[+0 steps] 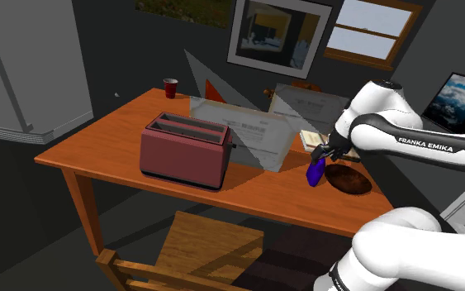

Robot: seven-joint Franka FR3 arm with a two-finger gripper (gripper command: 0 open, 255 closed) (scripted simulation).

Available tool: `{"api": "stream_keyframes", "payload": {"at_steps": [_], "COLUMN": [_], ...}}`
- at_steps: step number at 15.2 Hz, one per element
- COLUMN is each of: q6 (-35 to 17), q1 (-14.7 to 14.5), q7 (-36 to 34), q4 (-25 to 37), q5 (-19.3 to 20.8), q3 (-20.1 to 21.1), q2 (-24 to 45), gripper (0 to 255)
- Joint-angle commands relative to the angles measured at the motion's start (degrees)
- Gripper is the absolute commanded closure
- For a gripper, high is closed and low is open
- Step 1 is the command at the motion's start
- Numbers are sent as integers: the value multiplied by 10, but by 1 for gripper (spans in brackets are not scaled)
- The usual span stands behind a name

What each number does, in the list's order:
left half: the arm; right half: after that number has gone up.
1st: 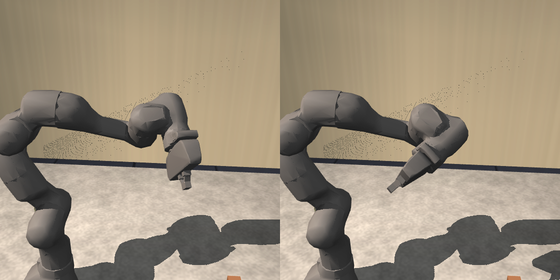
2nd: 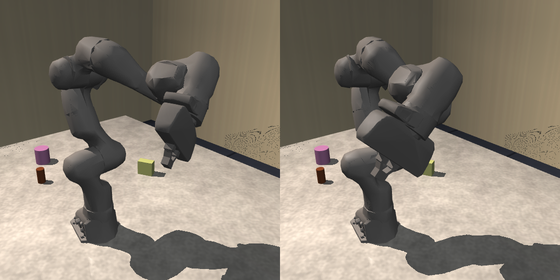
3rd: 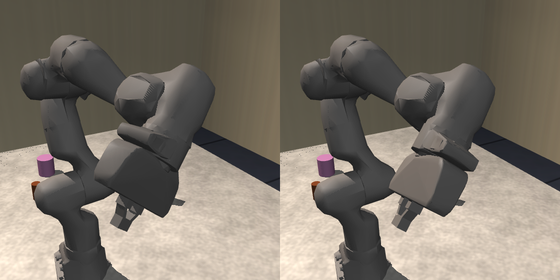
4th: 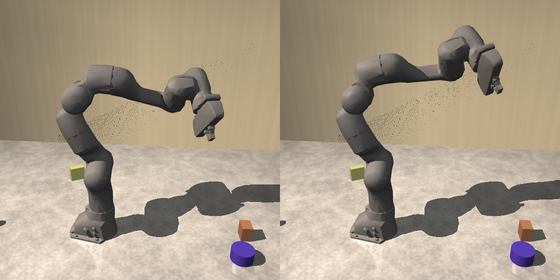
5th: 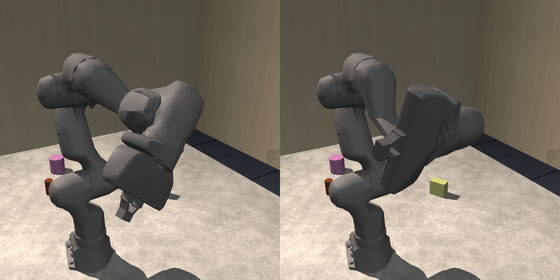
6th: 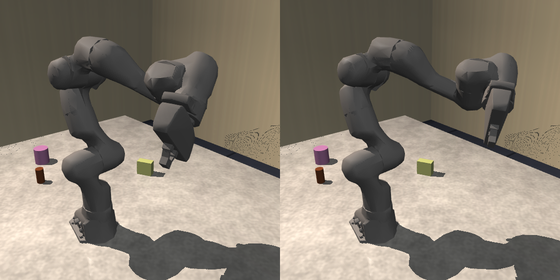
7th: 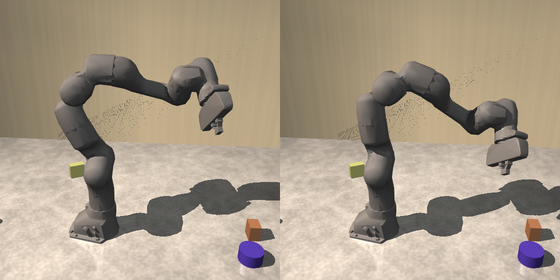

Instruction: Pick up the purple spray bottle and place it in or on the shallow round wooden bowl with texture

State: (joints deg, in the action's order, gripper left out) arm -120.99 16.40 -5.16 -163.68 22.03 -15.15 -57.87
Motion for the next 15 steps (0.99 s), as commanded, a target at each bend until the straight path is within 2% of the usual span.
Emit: {"api": "stream_keyframes", "payload": {"at_steps": [1, 3, 4, 11, 15], "q6": [-51, -103, -112, -208, -208], "q1": [30, 59, 64, 71, 71], "q7": [7, 14, 15, 4, 4], "q4": [-26, -45, -48, -67, -67], "q5": [27, 53, 57, 87, 87], "q3": [-32, -65, -70, -95, -95], "q2": [0, 11, 13, 90, 90], "gripper": [0, 0, 0, 0, 0]}}
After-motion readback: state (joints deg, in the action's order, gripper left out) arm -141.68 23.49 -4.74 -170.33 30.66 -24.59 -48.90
